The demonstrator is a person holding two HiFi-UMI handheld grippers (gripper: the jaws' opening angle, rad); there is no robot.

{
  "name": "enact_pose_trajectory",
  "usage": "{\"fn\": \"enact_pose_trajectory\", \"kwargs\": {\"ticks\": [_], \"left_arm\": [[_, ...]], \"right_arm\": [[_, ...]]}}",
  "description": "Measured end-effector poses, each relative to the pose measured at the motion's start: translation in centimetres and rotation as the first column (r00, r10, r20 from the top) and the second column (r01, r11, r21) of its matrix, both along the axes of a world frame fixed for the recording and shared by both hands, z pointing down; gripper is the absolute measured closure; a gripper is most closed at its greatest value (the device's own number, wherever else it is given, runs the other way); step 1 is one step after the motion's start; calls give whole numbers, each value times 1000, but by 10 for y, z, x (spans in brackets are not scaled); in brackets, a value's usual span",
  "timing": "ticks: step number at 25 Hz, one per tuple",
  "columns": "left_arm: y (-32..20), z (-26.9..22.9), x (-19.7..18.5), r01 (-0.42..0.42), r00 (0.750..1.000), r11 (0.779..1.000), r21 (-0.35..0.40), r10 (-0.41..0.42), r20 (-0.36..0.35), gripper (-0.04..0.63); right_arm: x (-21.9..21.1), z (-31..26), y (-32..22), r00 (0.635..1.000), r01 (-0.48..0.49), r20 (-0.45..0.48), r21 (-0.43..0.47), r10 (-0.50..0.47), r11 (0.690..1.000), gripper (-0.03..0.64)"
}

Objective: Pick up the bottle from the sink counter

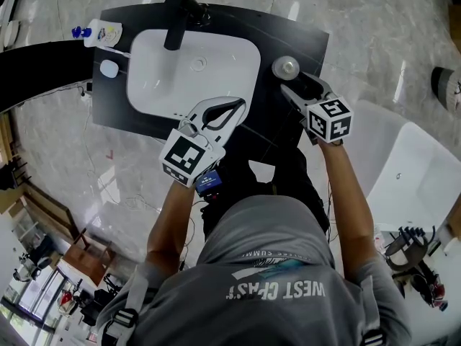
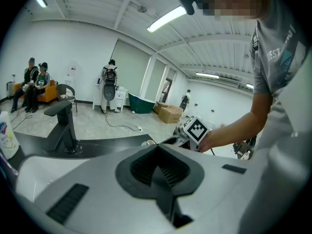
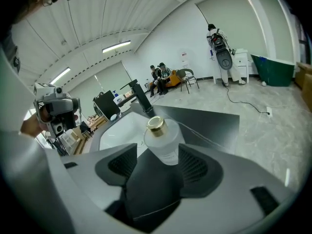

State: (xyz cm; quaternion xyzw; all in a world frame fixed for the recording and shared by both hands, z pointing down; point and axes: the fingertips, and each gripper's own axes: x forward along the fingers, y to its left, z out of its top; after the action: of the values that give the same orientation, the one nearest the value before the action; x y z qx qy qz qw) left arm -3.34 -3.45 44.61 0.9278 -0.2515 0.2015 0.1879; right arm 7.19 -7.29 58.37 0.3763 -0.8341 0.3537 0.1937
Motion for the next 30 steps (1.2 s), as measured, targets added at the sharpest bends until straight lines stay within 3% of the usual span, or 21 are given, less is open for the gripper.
{"fn": "enact_pose_trajectory", "kwargs": {"ticks": [9,17,30], "left_arm": [[-2,5,-4,5,1000,1000,-9,-5,4,594],[-3,10,-10,18,1000,1000,-22,-17,4,594],[-6,24,-10,22,1000,999,-42,-21,12,594]], "right_arm": [[-6,3,-17,999,-5,-37,45,6,999,307],[-12,12,-33,995,8,-101,72,-1,997,301],[-18,13,-44,997,10,-71,137,-1,991,293]]}}
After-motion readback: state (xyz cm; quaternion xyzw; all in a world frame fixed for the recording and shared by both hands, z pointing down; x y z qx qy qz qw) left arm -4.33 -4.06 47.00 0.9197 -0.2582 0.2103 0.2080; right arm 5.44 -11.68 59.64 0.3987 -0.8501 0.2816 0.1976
